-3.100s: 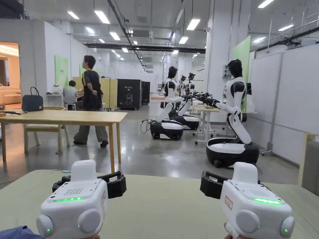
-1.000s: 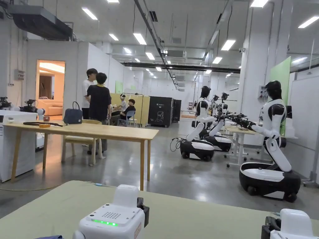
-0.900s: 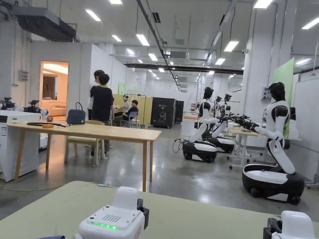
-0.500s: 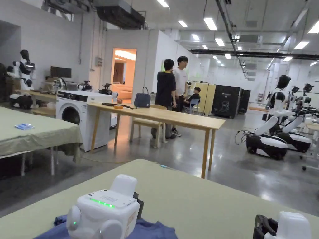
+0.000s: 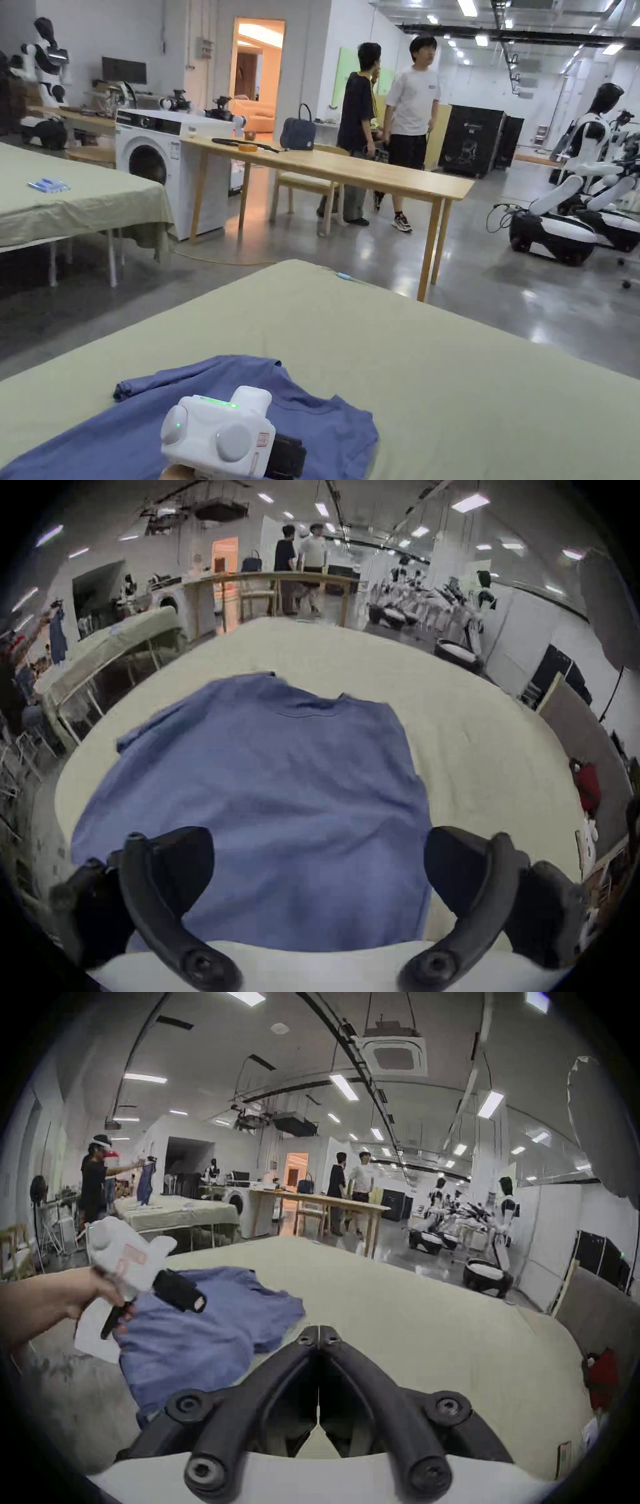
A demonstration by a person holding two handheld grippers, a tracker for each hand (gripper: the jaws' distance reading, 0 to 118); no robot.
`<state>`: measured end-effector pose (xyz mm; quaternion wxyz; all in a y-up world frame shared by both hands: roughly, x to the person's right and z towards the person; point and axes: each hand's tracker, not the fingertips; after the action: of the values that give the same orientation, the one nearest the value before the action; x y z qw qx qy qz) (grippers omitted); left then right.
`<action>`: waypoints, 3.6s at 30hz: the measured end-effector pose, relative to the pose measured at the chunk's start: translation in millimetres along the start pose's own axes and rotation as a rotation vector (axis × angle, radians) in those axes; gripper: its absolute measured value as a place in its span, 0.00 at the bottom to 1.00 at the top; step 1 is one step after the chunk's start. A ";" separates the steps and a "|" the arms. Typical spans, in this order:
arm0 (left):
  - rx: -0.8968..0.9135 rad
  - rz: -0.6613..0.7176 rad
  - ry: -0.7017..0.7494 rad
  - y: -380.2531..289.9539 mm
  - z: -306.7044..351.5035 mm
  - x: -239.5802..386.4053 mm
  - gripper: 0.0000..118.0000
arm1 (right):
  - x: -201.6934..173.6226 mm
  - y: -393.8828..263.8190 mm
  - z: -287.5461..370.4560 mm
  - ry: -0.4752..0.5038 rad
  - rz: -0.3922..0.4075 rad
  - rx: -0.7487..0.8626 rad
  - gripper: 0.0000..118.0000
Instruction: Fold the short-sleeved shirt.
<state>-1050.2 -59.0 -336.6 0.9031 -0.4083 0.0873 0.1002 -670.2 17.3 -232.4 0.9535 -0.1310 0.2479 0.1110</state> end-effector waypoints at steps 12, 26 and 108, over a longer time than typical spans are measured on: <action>-0.277 -0.099 0.072 32.2 -121.9 26.7 0.89 | 29.1 -50.6 -19.5 -0.105 -0.034 -0.198 0.00; 0.051 -0.159 -0.075 63.2 -17.7 97.7 0.00 | 77.6 -44.8 36.1 -0.179 -0.137 -0.102 0.00; 0.043 -0.244 0.042 -8.3 18.4 71.0 0.00 | 346.6 -182.6 -49.6 -0.383 -0.325 -0.535 1.00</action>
<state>-978.2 -42.6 -335.6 0.9150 -0.3986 0.0580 -0.0211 -346.2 -118.8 -412.5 0.9198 -0.3902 0.0033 0.0414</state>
